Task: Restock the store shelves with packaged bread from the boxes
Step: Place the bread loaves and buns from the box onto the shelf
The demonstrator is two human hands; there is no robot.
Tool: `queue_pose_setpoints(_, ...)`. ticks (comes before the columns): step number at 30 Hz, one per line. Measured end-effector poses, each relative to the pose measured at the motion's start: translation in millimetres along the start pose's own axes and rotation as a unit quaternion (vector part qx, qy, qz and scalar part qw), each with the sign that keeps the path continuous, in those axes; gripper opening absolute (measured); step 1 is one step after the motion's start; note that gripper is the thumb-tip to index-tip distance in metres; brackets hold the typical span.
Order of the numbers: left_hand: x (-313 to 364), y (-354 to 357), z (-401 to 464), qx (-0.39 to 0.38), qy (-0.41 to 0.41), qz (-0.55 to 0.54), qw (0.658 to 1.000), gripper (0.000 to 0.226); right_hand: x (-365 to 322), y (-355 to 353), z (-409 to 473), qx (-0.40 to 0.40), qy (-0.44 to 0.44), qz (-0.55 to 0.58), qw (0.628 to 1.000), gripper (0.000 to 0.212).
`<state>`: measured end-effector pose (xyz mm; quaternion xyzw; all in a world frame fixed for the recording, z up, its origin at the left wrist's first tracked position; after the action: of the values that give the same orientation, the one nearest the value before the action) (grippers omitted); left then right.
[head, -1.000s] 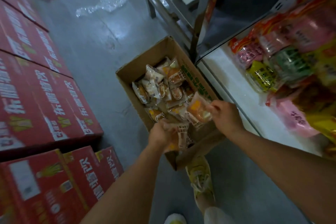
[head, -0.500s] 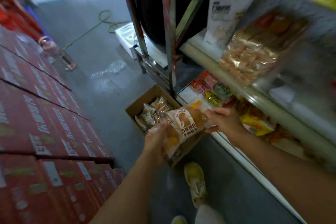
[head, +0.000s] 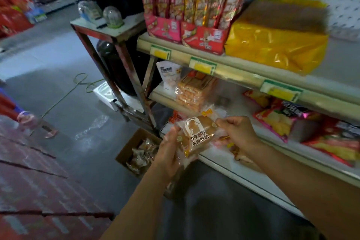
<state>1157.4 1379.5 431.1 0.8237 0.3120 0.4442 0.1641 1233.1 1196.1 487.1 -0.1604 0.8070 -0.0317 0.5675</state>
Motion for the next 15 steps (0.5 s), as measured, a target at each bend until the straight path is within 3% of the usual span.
queue_pose_setpoints(3,-6.0,43.0,-17.3,-0.069,0.020,0.065,0.995,0.064,-7.5,-37.1,-27.2,0.031,-0.013,0.017,0.999,0.022)
queue_pose_setpoints(8,-31.0,124.0,-50.1,-0.027,0.045,0.122,0.991,0.068,-13.0,-105.9,-79.7,0.025,-0.046,0.011,0.999,0.025)
queue_pose_setpoints(12,-67.2,178.0,-78.5,-0.043,0.073,0.123,0.989,0.088,-13.7,-171.4,-132.1,-0.008,-0.039,0.066,0.997,0.018)
queue_pose_setpoints(15,-96.2,221.7,-108.1,-0.057,0.098,0.159,0.981,0.082,-4.7,-226.9,-173.2,-0.016,-0.047,0.055,0.997,0.025)
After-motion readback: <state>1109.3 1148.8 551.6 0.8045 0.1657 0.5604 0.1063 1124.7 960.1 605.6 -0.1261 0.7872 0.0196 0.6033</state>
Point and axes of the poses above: each hand's wrist, its own z-axis towards the middle knuckle, its own y-axis out of the palm, x = y × z, the point moved 2 cm from there along z, towards the middle knuckle, and after that the axes turned 4 degrees about -z, right-handed, at the moved point
